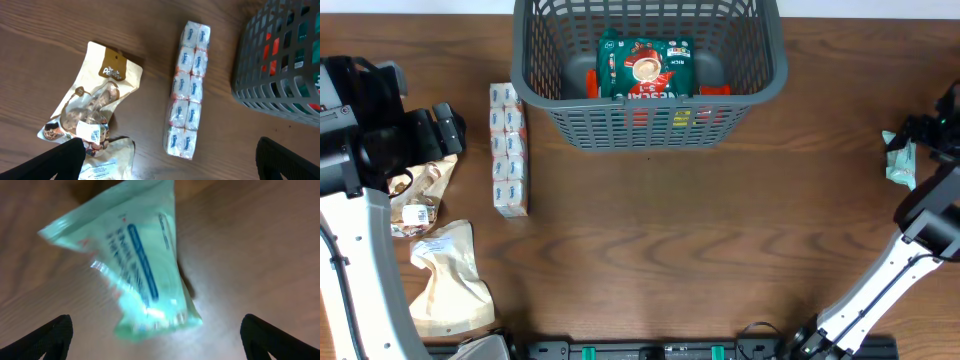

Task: Pack container
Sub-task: 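Move the right gripper to the small mint-green packet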

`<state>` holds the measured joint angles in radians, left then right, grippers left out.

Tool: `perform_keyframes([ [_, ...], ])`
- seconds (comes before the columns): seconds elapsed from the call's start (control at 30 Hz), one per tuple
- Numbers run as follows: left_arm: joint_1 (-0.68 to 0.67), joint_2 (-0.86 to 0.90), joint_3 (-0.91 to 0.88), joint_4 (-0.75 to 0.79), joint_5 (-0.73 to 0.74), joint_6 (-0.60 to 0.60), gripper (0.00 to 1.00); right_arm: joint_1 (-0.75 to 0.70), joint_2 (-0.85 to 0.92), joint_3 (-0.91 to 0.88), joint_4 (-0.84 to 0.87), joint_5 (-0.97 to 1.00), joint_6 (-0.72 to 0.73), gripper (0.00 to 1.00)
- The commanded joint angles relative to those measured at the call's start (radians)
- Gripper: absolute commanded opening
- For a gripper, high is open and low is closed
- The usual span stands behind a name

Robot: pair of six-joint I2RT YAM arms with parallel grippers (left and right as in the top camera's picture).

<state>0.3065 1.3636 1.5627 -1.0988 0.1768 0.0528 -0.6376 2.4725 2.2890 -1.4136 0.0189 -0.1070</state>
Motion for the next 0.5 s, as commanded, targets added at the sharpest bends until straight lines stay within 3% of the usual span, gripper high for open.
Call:
perform_keyframes([
  [0.0,0.002,-0.004,0.001,-0.002,0.0,0.006,0.99,-0.003,0.05,-0.002,0.017,0.007,-0.037,0.92],
  [0.2,0.002,-0.004,0.001,-0.001,-0.001,0.006,0.99,0.012,0.08,-0.002,0.074,0.0,-0.094,0.85],
  [0.47,0.002,-0.004,0.001,0.002,0.0,0.006,0.99,0.046,0.082,-0.002,0.14,-0.031,-0.173,0.5],
])
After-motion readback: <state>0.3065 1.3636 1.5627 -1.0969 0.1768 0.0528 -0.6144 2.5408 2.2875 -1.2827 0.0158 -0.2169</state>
